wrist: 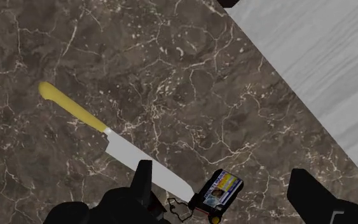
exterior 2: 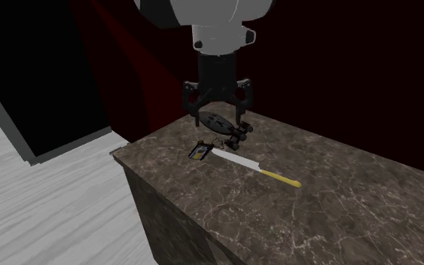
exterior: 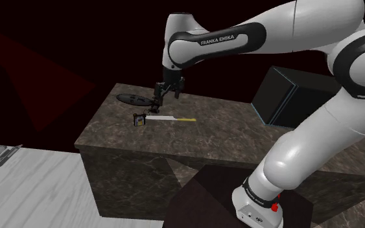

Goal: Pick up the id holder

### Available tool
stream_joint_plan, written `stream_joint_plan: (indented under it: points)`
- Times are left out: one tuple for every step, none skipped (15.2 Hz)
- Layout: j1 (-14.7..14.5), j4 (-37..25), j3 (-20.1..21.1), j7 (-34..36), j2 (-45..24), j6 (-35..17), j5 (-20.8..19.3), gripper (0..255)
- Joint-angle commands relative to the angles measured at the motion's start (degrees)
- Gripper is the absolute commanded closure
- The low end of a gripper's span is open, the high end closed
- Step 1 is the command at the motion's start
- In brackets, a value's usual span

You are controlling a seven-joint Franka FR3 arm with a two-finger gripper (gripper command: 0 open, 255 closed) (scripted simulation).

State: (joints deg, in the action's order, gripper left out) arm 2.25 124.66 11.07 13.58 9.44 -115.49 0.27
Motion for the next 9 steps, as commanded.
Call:
stream_joint_plan:
  points:
    - [0.1, -2.7, 0.6, 1.6, -4.8, -2.0, -1.4, 0]
    - [0.1, -4.1, 0.8, 2.5, -7.1, -2.7, -2.1, 0]
    - [0.0, -5.6, 0.9, 3.3, -9.3, -3.4, -2.9, 0]
    - [-0.1, -7.1, 1.0, 4.1, -11.6, -4.0, -3.7, 0]
    - [-0.2, -8.7, 1.1, 4.9, -13.9, -4.5, -4.5, 0]
    - [-0.4, -10.4, 1.1, 5.6, -16.2, -5.0, -5.3, 0]
    - [-0.6, -12.2, 1.0, 6.4, -18.5, -5.3, -6.1, 0]
    - [-0.8, -14.1, 0.9, 7.1, -20.7, -5.6, -6.8, 0]
    - [-1.1, -16.0, 0.8, 7.8, -23.1, -5.8, -7.6, 0]
